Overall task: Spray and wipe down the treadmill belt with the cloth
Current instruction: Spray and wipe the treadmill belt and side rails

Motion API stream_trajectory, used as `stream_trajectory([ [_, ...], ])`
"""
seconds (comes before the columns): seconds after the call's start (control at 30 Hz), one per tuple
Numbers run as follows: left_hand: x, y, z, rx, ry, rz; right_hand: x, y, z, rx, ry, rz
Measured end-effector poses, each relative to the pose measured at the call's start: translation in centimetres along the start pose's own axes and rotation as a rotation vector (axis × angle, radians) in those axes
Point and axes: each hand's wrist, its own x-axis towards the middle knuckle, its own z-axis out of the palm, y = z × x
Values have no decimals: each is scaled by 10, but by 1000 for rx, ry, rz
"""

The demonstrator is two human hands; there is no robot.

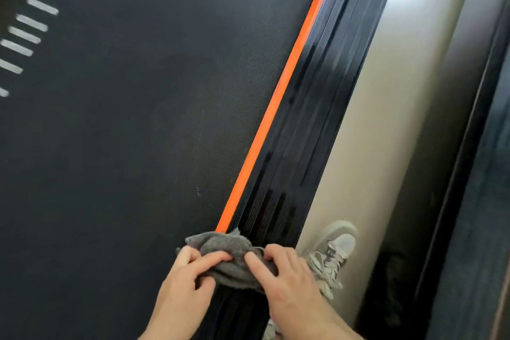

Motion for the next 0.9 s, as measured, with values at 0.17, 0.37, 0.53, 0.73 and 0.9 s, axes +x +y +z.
stream_trajectory([
  [0.17,37,36,2,98,31,59,41,44,-37,-72,45,-122],
  [0.37,141,129,12,346,137,303,155,135,-85,-238,208,62],
  [0.53,181,155,-15,711,102,454,181,114,-87,-317,144,263],
  [0.73,120,68,-49,787,65,324,149,15,-29,-275,79,101],
  [0.9,8,-21,-54,859,-119,106,80,-61,8,-125,-190,-179],
])
